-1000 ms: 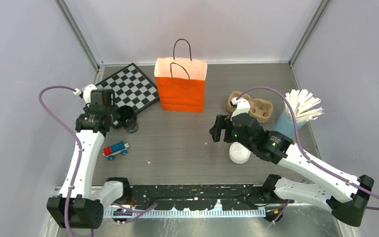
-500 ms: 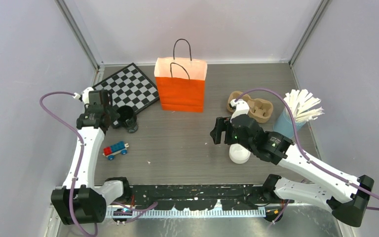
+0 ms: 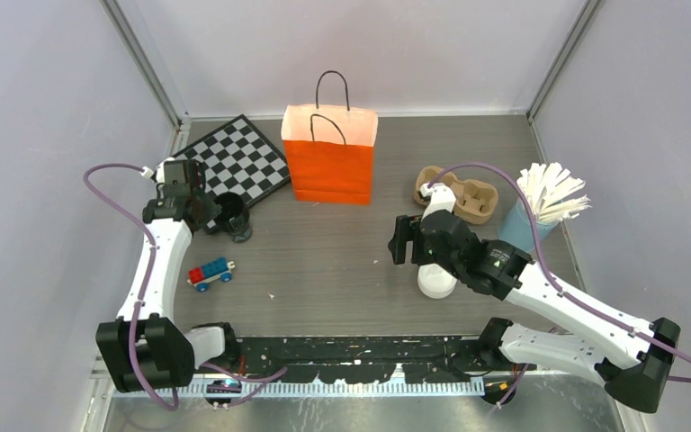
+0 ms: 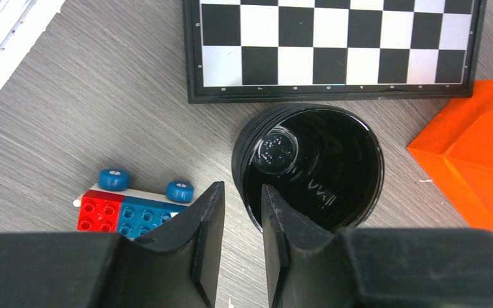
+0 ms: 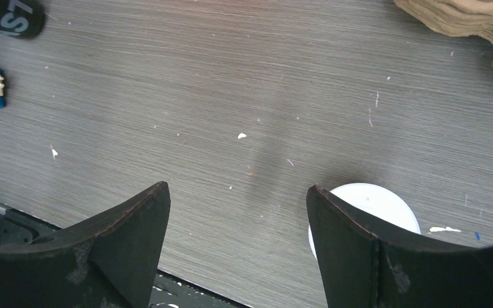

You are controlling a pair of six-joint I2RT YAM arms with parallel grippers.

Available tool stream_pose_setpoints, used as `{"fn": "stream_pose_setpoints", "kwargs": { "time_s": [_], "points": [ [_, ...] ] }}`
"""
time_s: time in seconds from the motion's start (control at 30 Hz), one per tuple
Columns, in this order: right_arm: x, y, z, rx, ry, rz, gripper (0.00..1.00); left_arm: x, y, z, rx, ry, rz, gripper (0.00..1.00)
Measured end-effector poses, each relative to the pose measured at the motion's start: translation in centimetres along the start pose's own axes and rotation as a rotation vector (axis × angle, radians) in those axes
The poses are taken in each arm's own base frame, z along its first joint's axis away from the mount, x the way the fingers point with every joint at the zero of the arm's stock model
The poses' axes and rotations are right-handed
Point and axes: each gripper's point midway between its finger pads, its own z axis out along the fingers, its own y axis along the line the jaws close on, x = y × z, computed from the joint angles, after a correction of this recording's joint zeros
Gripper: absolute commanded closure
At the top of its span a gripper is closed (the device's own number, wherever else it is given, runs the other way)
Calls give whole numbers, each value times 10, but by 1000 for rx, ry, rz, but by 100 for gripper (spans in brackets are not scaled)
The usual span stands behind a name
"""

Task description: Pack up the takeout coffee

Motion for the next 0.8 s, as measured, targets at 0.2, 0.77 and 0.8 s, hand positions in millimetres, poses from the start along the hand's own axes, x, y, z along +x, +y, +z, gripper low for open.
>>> {"fn": "stream_pose_setpoints", "kwargs": {
  "time_s": [0.2, 0.77, 0.8],
  "points": [
    [2, -7, 1, 37, 3, -13, 18, -1, -6, 5, 28, 18, 2, 78],
    [5, -10, 5, 58, 12, -9, 19, -2, -4, 9, 25, 30, 14, 82],
    [5, -11, 5, 61, 10, -9, 19, -2, -5, 9, 27, 32, 14, 83]
  ]
}}
